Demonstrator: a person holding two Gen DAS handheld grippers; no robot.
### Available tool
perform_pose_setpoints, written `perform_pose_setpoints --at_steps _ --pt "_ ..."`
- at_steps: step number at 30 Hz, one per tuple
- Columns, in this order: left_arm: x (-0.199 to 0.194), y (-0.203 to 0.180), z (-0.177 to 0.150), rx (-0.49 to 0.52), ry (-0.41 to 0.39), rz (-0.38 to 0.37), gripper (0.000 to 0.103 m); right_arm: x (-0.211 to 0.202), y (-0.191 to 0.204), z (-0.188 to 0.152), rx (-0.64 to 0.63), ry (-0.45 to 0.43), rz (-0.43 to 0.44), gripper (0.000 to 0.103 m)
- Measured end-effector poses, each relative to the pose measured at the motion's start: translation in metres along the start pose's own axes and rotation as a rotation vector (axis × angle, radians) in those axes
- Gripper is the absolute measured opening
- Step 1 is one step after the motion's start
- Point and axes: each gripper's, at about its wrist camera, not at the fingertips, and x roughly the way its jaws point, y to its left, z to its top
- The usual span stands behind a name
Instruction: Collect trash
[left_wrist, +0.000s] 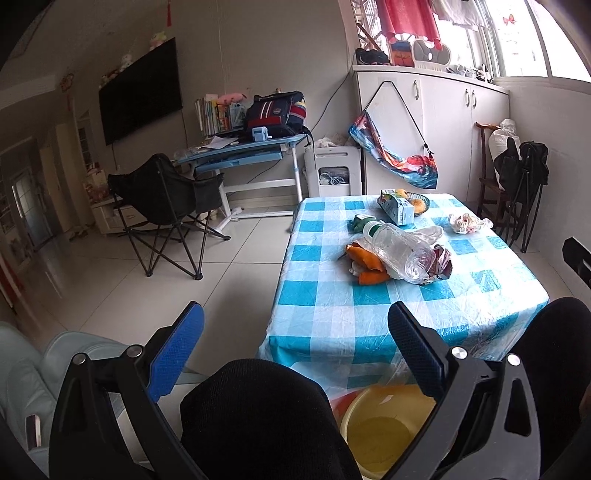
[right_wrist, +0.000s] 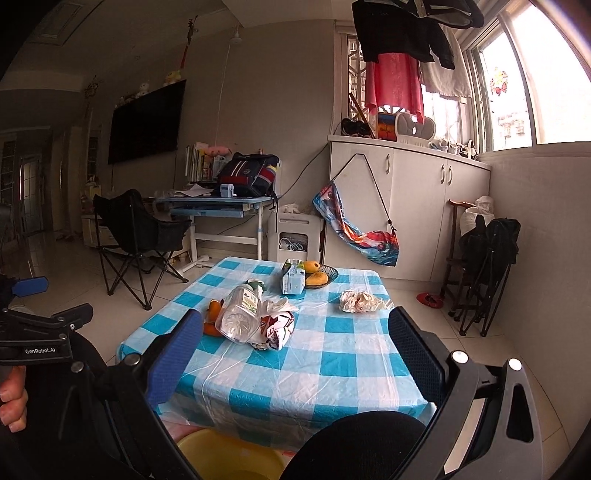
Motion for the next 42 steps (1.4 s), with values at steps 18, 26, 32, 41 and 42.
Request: perform_pose_setpoints --at_steps 18,26,32,41,42 --pt "0.012 0.011 0.008 -0.086 0.02 -0.049 0.097 -0.006 0.01 0.007 -0.047 0.021 -0.019 0.096" --pt "0.015 0.014 0.009 -0.096 0.026 -0.054 0.097 -0.006 0.011 0.013 -0.059 0.026 -0.037 0.096" --pt "0.018 0.015 0.01 -0.089 0.026 -0.056 0.097 -0.002 0.013 0.016 -0.059 0.035 -0.04 0.096" --pt "0.021 0.017 0.009 -0.102 0.027 -0.061 0.097 -0.001 0.014 0.02 -0.074 0.046 -0.046 0.096" --pt "0.021 0.017 0.009 -0.1 0.026 -0.061 0.097 0.0 0.014 0.02 -0.074 0.049 -0.047 0.096"
